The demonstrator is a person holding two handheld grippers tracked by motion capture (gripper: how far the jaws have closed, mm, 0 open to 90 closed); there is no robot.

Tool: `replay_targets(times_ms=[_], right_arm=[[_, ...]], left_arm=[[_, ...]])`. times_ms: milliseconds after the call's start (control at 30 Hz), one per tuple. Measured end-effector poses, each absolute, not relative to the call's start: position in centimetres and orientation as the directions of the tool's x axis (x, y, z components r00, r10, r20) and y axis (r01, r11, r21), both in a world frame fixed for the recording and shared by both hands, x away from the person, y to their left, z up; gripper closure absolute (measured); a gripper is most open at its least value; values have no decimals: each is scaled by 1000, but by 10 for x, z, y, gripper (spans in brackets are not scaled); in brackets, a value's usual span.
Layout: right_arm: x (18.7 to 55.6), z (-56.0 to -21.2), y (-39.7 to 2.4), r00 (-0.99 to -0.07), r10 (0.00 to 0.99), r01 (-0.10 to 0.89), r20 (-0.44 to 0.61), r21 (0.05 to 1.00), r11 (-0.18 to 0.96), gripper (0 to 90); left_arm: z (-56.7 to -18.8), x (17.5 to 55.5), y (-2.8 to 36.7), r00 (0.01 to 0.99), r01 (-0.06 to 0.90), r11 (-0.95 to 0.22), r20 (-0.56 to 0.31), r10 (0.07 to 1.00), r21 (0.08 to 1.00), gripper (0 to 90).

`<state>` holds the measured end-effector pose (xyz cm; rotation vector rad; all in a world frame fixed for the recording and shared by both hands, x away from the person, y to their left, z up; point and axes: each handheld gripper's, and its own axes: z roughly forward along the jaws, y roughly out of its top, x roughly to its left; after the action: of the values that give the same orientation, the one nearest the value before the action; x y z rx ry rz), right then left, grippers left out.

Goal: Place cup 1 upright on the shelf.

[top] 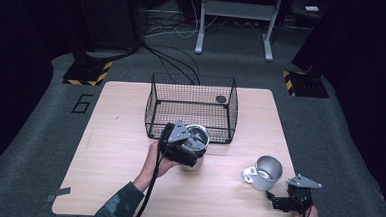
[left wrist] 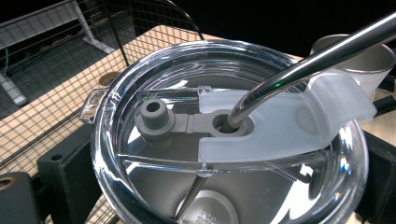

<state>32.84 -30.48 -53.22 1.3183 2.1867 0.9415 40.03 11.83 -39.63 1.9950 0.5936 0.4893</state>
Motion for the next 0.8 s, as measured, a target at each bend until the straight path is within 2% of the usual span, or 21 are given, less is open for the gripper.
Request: replay_targets(times_ms=[800], right_arm=[[328,-532,-304,-454,891,612,2,728,310,0]], left_arm=[[-380,401,150,778,222,-419,99,620,881,39]])
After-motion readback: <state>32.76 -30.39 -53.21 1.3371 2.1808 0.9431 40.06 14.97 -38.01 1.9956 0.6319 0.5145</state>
